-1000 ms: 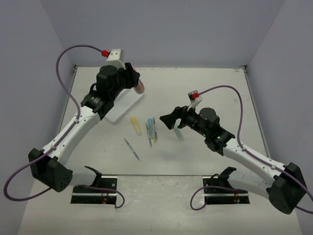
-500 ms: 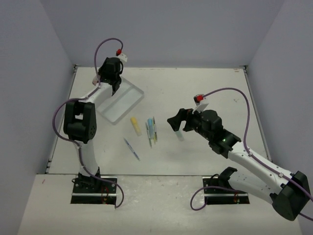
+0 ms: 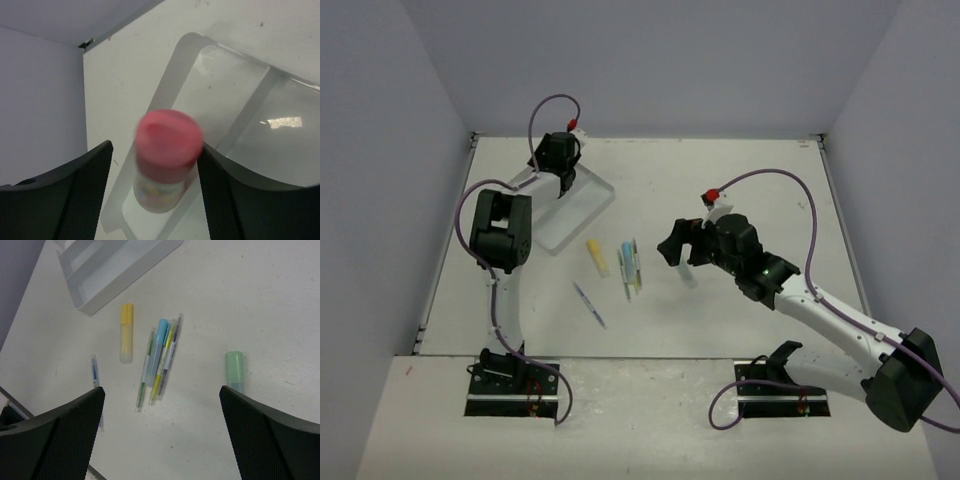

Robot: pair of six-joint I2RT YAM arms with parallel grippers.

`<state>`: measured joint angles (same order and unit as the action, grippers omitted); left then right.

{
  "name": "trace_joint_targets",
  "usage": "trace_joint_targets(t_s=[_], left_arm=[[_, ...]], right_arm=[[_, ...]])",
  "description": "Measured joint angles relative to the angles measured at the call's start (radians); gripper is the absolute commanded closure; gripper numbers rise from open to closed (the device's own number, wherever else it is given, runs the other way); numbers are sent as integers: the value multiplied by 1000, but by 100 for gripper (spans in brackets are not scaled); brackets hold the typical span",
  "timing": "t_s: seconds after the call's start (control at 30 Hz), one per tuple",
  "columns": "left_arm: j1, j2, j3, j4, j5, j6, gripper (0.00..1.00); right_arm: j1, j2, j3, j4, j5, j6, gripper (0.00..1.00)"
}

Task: Sort the stationery into containers
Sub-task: Place the stationery in the storage box, then pick up the pen from the center of the board.

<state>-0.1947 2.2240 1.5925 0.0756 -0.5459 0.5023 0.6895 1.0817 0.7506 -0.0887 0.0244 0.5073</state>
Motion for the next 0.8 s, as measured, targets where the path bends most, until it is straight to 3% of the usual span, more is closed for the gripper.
trace_joint_targets(t_s=[0.17,0.27,0.33,0.47,0.63,0.7,0.77,0.8], left_arm=[[0,-11,46,-67,36,-94,0],[0,-56,48,-130,74,-168,0],[-1,-101,48,-172,95,-232,0],[-2,-245,42,-272,136,-445,0],[-3,-544,-119,-260,340,-696,0],[-10,-679,-234,-222,430,-758,0],[-23,-789,-344,-186,512,-812,0],[-30,-827,-386,-169,551,-833,0]], right_arm=[[-64,173,153,-140,-5,-42,16],[-115,326,249,-232,-7,-79,30],[-128,416,287,-285,-7,-102,34],[-116,560,313,-386,-2,-128,37],[-89,682,328,-467,16,-142,52],[-81,705,356,-486,24,-146,67],[-76,718,374,-496,32,-152,97],[-75,723,381,-501,34,-154,100]])
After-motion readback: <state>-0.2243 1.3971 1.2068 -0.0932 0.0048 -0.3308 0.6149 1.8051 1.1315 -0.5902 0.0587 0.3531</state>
